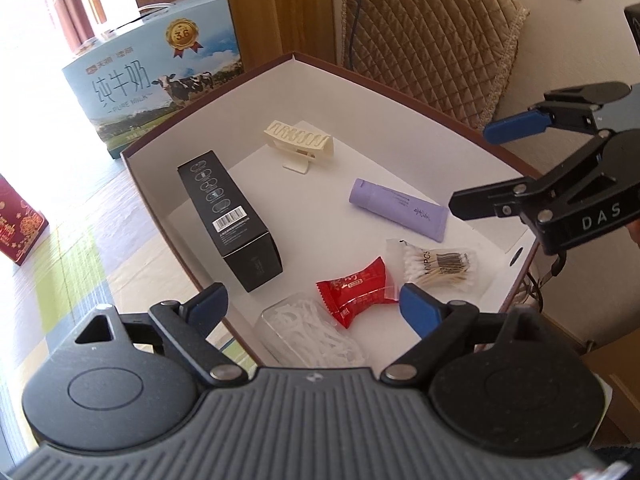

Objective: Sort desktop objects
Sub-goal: 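Withdraw both open grippers from the brown box toward the table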

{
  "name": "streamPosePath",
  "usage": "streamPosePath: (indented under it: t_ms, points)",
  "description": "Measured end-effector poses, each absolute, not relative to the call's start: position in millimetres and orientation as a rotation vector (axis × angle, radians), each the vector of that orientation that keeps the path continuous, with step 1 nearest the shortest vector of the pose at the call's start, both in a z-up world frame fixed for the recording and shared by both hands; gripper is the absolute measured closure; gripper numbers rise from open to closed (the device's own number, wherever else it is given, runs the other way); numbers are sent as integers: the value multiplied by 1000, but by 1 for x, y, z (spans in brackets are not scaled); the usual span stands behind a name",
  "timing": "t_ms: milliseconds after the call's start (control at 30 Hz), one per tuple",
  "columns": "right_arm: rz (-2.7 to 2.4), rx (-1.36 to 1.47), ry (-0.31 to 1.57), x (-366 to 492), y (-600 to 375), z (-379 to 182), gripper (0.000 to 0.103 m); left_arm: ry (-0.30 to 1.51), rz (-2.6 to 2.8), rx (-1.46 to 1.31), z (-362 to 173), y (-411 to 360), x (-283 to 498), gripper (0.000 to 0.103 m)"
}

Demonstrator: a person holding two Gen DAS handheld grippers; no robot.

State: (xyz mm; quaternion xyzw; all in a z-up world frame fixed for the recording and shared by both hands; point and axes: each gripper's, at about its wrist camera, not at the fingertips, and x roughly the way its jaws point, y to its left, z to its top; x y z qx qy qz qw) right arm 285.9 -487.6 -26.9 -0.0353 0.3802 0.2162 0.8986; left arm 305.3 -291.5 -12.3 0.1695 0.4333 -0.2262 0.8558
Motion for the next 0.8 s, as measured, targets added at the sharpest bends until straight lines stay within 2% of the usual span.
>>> streamPosePath:
  t_ms: [500,800]
  points:
    - [454,-50,764,249,-480,-10,3,880,-414,249,12,-271,256,11]
    - [439,-4,729,211,-460,9,2,850,-324,200,31,-238,213,7]
